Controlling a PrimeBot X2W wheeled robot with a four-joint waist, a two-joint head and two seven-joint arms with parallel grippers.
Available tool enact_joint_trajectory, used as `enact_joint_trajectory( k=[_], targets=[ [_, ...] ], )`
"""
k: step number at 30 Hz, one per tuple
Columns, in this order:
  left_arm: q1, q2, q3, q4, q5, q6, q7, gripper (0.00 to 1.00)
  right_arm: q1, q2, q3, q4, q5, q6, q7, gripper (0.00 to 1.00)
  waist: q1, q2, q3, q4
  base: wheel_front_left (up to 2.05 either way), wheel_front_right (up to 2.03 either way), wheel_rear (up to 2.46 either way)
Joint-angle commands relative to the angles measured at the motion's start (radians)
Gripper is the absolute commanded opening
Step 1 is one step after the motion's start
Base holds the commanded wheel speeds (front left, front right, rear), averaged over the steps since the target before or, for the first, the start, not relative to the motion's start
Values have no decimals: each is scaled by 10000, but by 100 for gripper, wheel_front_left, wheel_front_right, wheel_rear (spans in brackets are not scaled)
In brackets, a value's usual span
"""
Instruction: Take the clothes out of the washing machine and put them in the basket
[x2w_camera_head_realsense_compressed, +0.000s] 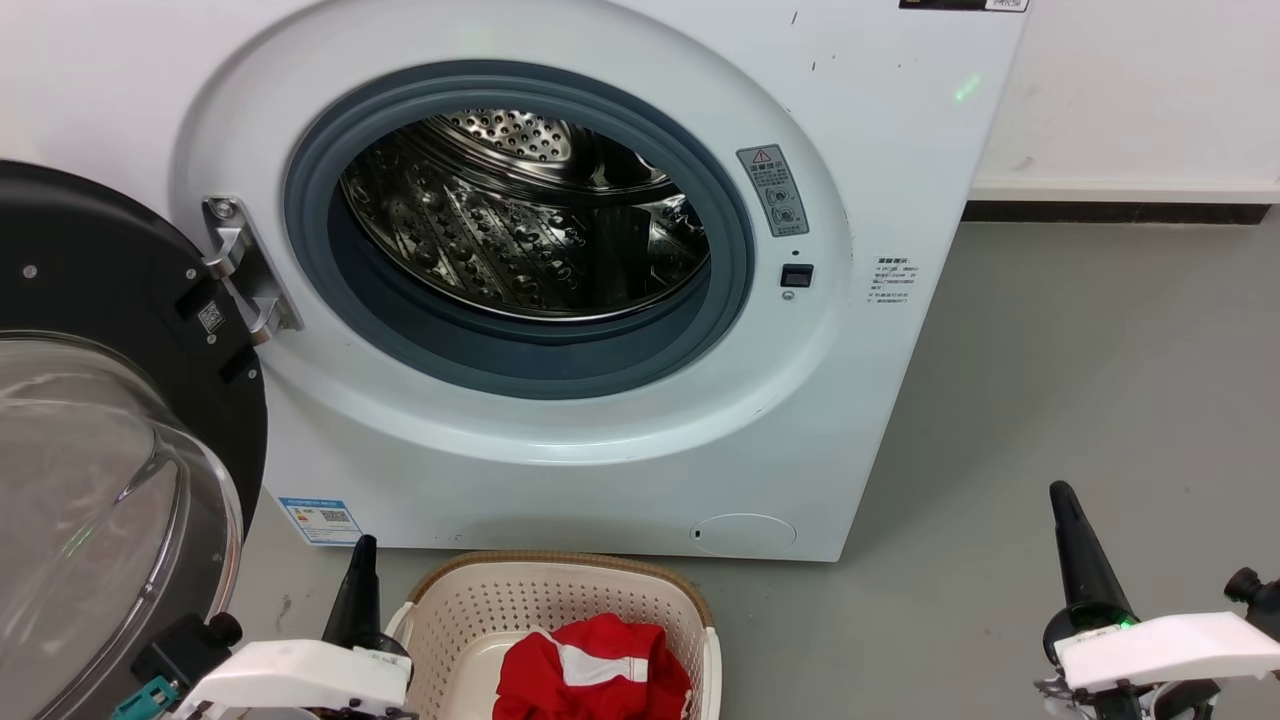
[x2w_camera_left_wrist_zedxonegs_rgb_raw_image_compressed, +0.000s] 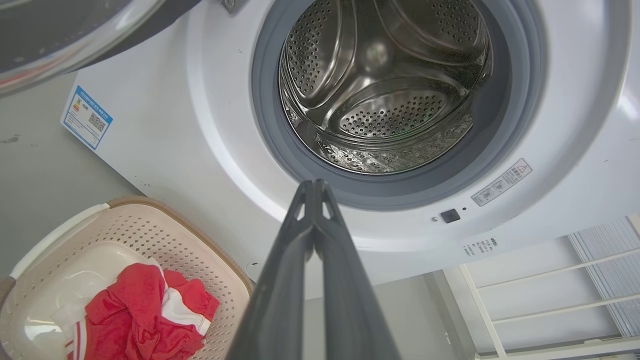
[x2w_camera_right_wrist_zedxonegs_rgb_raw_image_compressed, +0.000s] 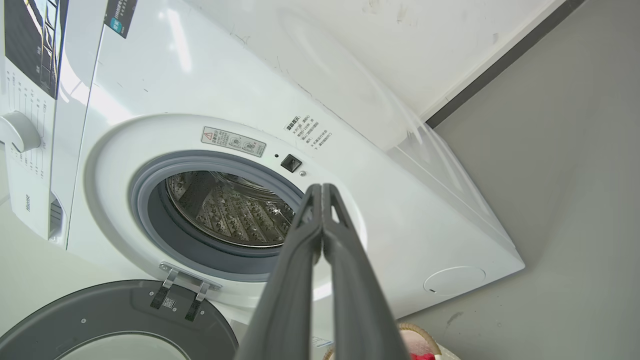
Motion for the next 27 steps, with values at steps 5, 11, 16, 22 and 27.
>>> enact_joint_trajectory(
  k=[5,11,16,22,27],
  targets=[
    [-334,80,118,-18,-720,-116,165,0,-344,-74,-64,45,760,-2,155,0,0,0,2,-11,0,0,0],
    [-449,81,188,50,-1408,-206,335,0,-472,-77,-117,167,1475,-2,323,0,0,0,4,-25,0,0,0],
    [-511,80,252,108,-1949,-283,473,0,-523,-77,-163,265,2030,-2,461,0,0,0,5,-37,0,0,0],
    [-617,78,332,173,-2569,-369,631,0,-631,-74,-221,382,2671,-2,627,0,0,0,7,-51,0,0,0],
    [-676,75,395,221,-3067,-431,753,0,-691,-68,-266,477,3172,-3,741,0,0,0,9,-63,0,0,0]
  ],
)
